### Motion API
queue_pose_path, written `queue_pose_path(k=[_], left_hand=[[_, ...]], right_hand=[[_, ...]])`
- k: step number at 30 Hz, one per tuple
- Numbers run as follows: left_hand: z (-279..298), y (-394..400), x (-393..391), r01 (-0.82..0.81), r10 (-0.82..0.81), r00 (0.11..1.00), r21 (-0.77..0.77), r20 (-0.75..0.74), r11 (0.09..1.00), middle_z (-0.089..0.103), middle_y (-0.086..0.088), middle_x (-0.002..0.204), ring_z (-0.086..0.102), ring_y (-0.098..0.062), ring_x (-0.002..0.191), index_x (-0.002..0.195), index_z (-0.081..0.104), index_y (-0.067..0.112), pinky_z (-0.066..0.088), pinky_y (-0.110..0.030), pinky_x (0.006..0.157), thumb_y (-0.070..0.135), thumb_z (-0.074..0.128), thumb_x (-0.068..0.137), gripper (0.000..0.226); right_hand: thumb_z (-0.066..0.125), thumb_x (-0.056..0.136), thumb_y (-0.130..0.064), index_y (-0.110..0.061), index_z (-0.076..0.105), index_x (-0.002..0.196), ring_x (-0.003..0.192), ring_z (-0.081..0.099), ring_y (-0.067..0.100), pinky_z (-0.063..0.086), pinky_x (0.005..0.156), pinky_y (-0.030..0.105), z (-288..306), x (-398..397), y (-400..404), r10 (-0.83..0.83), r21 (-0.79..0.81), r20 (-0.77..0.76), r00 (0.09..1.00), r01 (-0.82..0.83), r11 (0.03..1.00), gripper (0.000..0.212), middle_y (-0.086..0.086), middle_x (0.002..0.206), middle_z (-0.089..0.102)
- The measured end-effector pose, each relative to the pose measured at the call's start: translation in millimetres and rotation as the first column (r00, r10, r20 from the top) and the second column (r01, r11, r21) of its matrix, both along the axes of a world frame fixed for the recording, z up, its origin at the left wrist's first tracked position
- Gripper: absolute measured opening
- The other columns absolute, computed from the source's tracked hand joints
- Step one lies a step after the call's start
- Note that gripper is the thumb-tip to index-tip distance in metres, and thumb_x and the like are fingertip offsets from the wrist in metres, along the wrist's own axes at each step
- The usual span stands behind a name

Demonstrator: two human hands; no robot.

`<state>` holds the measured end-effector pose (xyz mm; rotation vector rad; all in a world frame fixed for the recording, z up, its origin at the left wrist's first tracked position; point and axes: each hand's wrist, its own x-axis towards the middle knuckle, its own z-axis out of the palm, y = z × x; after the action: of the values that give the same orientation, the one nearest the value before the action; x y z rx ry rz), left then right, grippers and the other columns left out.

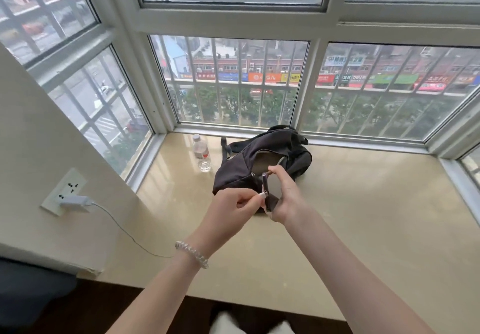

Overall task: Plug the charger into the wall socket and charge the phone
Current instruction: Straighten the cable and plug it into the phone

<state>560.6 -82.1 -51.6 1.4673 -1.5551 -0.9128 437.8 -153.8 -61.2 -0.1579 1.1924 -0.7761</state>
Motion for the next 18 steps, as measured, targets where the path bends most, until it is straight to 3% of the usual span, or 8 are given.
queue_pose_path(k=[5, 8, 13, 16, 18], left_hand=[[2.7, -0.3, -6.4, -0.017, 0.018, 1.000, -0.020, 0.015, 1.000, 0.035, 0.012, 0.044, 0.027, -0.005, 0.048, 0.064, 0.066, 0.026, 0.020, -0.017, 0.046, 0.032, 0.057, 0.089, 0.028], [2.7, -2.9, -7.0, -0.026, 0.030, 0.993, -0.037, 0.115, 0.999, 0.030, 0.009, 0.046, 0.025, -0.008, 0.049, 0.063, 0.059, 0.014, 0.019, -0.022, 0.048, 0.032, 0.055, 0.090, 0.033], [1.6, -6.1, -13.2, -0.058, 0.077, 0.964, -0.083, 0.255, 0.995, 0.022, 0.004, 0.048, 0.021, -0.012, 0.051, 0.055, 0.031, 0.014, 0.019, -0.031, 0.052, 0.027, 0.054, 0.092, 0.045], [0.0, -8.1, -16.3, -0.075, 0.098, 0.953, -0.089, 0.287, 0.993, 0.022, 0.003, 0.049, 0.021, -0.013, 0.051, 0.055, 0.029, 0.014, 0.020, -0.032, 0.052, 0.024, 0.053, 0.092, 0.046], [-1.4, -10.0, -17.2, -0.090, 0.112, 0.949, -0.090, 0.294, 0.992, 0.022, 0.003, 0.049, 0.021, -0.014, 0.051, 0.055, 0.030, 0.012, 0.020, -0.033, 0.052, 0.022, 0.053, 0.093, 0.045]], right_hand=[[0.074, 0.070, -0.039, -0.017, 0.059, 0.082, 0.032, 0.055, 0.017, 0.049, 0.039, 0.020, -3.1, -4.0, -2.5, 0.000, 0.009, -0.013, 1.000, 0.000, 1.000, 0.029, 0.002, 0.042, 0.056], [0.074, 0.070, -0.037, -0.017, 0.061, 0.087, 0.040, 0.057, 0.018, 0.049, 0.041, 0.021, -5.8, -3.7, -6.3, -0.022, -0.020, 0.007, 1.000, 0.022, 1.000, 0.030, 0.003, 0.052, 0.058], [0.074, 0.067, -0.039, -0.008, 0.061, 0.119, 0.080, 0.064, 0.026, 0.052, 0.060, 0.029, -10.1, 0.8, -13.3, -0.075, -0.131, -0.101, 0.992, 0.061, 0.990, 0.062, 0.010, 0.094, 0.068], [0.077, 0.063, -0.040, -0.010, 0.062, 0.111, 0.092, 0.067, 0.028, 0.054, 0.066, 0.033, -12.0, 2.9, -16.3, -0.135, -0.163, -0.207, 0.969, 0.102, 0.981, 0.059, 0.012, 0.106, 0.071], [0.078, 0.063, -0.038, -0.008, 0.059, 0.117, 0.096, 0.067, 0.029, 0.053, 0.063, 0.031, -12.4, 4.8, -19.1, -0.165, -0.179, -0.217, 0.962, 0.127, 0.976, 0.064, 0.013, 0.112, 0.068]])
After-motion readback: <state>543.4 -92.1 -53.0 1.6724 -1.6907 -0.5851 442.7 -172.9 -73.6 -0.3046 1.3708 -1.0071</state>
